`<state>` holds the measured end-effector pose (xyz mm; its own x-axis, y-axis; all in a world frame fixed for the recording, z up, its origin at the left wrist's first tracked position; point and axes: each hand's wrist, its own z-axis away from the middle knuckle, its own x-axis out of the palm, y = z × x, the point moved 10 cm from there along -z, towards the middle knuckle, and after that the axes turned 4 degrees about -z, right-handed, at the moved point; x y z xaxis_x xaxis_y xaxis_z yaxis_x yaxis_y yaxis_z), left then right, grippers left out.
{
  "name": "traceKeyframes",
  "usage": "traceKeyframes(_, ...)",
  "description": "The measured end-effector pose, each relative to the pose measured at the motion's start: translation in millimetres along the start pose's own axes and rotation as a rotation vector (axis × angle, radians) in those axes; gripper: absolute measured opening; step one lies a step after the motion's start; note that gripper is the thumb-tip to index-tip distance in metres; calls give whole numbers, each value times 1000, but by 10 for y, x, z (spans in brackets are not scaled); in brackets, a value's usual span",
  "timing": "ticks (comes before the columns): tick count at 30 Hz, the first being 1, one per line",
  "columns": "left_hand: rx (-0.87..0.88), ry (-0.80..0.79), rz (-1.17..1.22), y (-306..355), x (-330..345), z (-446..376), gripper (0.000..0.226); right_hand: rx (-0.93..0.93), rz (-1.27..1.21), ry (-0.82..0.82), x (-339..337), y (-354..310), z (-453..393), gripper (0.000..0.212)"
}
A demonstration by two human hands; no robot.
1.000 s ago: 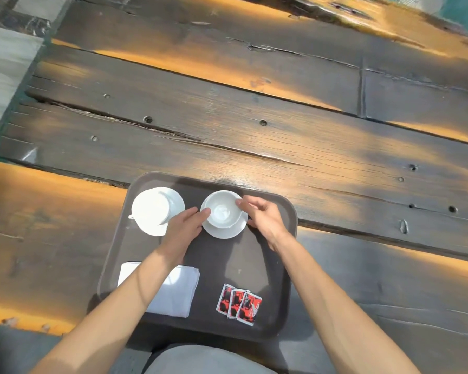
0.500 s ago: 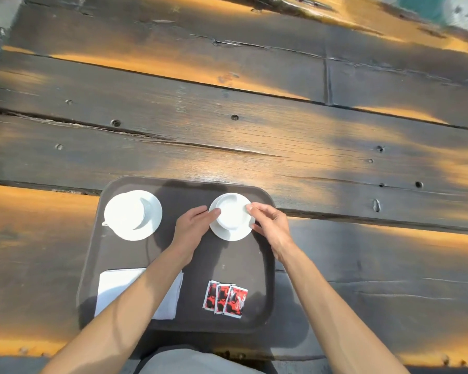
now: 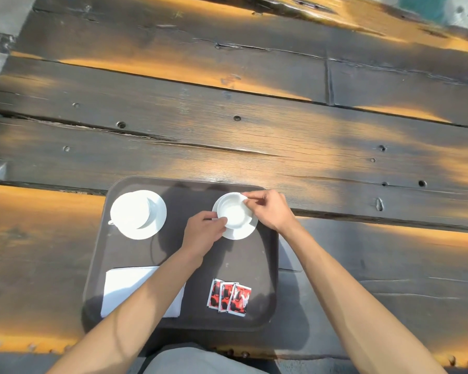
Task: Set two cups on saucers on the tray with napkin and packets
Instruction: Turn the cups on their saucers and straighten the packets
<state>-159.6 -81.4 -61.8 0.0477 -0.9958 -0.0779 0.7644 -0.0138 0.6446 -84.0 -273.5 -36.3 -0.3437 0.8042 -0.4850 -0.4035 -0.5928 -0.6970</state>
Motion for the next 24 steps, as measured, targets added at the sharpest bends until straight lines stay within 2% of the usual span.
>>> traceKeyframes(4, 119, 34, -53, 134, -74, 16, 23, 30, -44, -41, 31, 65, 98, 46)
traceKeyframes(7, 58, 4, 122, 153, -56, 20, 22, 151, -400, -71, 123, 235, 268, 41)
traceKeyframes(9, 7, -53, 268, 145, 1, 32, 35, 270, -643, -57, 203, 338, 426, 29)
traceKeyframes(11, 7, -103, 315, 151, 51, 39, 44, 328, -750, -9, 239, 425, 537, 26)
traceKeyframes(16, 31, -168, 299, 142, 113, 6, 52, 341, -832, 64, 285, 523, 647, 33)
traceKeyframes(24, 78, -175, 207, 138, 82, -89, 47, 322, -857, 56, 388, 549, 598, 36)
